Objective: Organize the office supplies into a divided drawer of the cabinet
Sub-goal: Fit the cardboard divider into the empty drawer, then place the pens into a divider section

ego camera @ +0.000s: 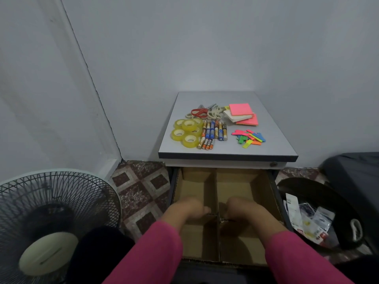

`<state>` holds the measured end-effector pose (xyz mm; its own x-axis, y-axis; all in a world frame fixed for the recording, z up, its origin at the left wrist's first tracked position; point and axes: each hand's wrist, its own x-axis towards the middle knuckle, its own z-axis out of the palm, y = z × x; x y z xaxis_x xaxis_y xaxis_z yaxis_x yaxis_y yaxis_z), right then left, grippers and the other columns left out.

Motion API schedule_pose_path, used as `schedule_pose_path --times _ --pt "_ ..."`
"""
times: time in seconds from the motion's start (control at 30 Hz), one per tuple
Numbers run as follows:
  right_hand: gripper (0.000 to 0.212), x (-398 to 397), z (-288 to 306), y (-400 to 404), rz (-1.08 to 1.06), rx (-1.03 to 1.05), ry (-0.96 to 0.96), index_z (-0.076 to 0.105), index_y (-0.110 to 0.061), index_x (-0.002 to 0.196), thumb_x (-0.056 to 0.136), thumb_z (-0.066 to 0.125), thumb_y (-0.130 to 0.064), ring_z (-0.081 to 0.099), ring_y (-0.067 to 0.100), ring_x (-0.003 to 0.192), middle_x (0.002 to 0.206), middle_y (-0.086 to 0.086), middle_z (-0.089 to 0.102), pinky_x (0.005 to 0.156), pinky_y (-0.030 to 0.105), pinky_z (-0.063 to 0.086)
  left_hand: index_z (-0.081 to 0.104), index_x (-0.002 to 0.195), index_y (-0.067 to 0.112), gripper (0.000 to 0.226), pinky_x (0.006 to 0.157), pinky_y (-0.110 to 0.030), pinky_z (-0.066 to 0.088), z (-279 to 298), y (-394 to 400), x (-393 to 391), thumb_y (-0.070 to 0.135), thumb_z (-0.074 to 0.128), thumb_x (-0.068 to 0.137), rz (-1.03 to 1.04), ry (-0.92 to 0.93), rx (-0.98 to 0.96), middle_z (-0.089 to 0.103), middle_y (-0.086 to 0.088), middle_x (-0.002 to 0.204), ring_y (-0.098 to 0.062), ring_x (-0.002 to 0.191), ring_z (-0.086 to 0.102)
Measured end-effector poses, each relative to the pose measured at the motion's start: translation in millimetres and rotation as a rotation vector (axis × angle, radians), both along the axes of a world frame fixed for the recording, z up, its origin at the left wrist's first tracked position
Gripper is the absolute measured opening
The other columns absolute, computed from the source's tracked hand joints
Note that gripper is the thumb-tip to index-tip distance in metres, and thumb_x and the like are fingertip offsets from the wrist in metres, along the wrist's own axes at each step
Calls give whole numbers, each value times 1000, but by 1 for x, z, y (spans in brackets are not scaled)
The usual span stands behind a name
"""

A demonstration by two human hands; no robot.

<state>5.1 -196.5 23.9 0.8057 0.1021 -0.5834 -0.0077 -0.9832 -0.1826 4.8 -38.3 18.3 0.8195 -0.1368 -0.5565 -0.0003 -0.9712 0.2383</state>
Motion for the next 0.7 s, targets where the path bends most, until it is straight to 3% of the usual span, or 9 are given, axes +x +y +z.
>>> schedule_pose_path --times 0.17,0.23,0.33,0.4,0.5,0.57,0.63,0.7 --pt "12 -1 5 3 41 -5 -7 54 -19 84 91 57 -28 53 17 80 76 -4 52 64 25 39 60 115 8 48 75 -32 43 -3 1 1 49 40 97 0 -7 -26 62 -12 111 -25 99 58" --pt "14 -3 6 3 70 -15 -46 54 -19 85 92 56 -31 52 17 79 78 -3 52 62 25 38 63 105 8 46 70 -32 41 -1 3 -2 48 41 98 -4 -32 -74 64 -14 101 -23 87 58" --pt "22 -8 10 0 77 20 -179 51 -21 78 95 51 -36 51 12 71 75 -6 50 56 23 36 63 78 18 33 62 -30 40 3 14 -7 41 49 96 50 -116 -334 52 0 67 -13 63 48" --pt "24 -10 18 -1 22 124 -293 51 -25 76 98 46 -36 51 7 65 74 -7 52 55 19 38 59 71 28 28 60 -24 43 14 20 -10 37 51 96 103 -241 -509 53 8 67 -8 60 50" --pt "19 -5 35 3 -40 277 -734 62 -24 93 98 47 -37 53 4 73 82 -9 55 62 11 37 65 95 29 11 69 -12 44 38 23 -4 29 53 96 199 -622 -614 61 15 89 4 78 55" --pt "20 8 44 8 40 334 -1047 66 -18 106 94 56 -30 59 8 89 97 -3 63 73 15 45 65 111 21 19 80 -17 47 52 23 9 21 56 95 225 -881 -639 61 10 103 0 91 55" --pt "31 26 49 15 135 311 -1157 63 -11 121 91 62 -21 61 20 110 120 7 64 89 29 50 64 119 13 26 86 -25 49 61 21 24 15 56 94 198 -1047 -599 61 2 110 -10 99 55" --pt "43 42 55 24 221 241 -1126 54 -7 133 91 63 -16 50 27 129 138 13 53 105 33 35 62 124 10 31 88 -29 47 63 19 37 12 56 94 158 -1111 -532 61 -4 111 -16 102 54"
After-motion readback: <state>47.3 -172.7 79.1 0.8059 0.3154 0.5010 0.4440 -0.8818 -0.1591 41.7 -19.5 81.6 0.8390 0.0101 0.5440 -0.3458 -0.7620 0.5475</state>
